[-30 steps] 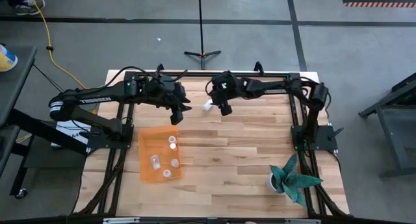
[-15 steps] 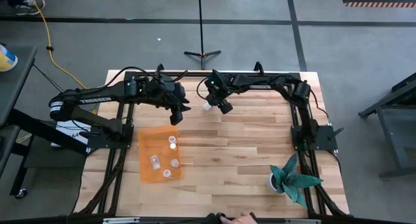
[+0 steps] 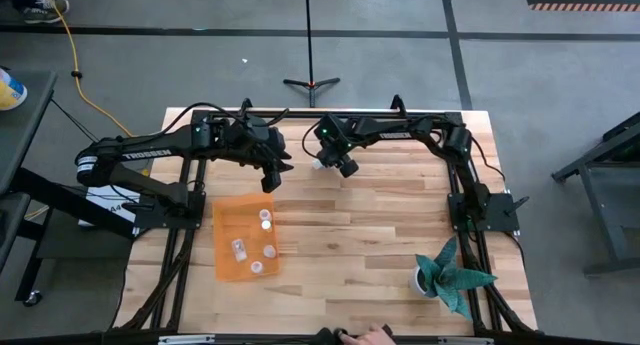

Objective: Pick and place pill bottles into a basket
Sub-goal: Put the white pill bottle into the orange bin

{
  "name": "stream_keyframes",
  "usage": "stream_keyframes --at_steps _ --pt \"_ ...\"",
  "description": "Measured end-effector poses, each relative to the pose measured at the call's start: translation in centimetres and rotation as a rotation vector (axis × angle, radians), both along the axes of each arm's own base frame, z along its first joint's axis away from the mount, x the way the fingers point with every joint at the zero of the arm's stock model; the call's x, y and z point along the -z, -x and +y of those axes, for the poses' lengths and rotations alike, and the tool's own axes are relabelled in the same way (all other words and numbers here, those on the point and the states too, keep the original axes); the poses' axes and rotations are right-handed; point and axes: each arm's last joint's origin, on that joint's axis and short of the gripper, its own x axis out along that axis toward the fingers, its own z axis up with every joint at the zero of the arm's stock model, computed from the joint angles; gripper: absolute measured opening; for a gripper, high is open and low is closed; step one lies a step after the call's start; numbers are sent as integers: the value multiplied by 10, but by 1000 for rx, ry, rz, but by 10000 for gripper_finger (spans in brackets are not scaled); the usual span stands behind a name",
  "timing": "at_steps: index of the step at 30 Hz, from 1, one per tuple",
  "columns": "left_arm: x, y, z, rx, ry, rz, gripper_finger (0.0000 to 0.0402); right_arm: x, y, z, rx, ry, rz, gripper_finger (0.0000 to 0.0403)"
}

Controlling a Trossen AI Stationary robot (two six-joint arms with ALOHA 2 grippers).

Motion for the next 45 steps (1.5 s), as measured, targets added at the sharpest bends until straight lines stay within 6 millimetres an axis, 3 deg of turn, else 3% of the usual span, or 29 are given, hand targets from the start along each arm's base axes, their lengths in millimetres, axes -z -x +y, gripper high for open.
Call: stream_keyframes --at_steps 5,10,14,19,24,27,31,34,40,45 --pt "0 0 0 -5 6 2 177 0 0 1 57 -7 2 115" --pt "2 3 -1 -5 12 34 177 -3 -2 8 140 34 22 115" --pt "3 9 -2 -22 36 67 177 -23 -4 24 107 46 -10 115" --pt "1 18 -3 -76 97 90 177 -67 -5 58 31 56 -105 115" --pt "-2 24 -5 -116 144 75 177 -110 -10 113 -84 103 -263 115" --pt "-1 27 -6 -117 205 87 177 -120 -19 149 -150 207 -344 115" --pt "2 31 -8 -145 291 135 177 -117 -31 190 -258 445 -383 115" --pt "6 35 -11 -190 350 184 177 -111 -39 207 -330 591 -390 115" --pt "9 38 -26 -154 420 250 177 -109 -53 215 -316 799 -456 115" --pt "9 38 -43 -49 458 286 177 -103 -62 211 -304 866 -491 115"
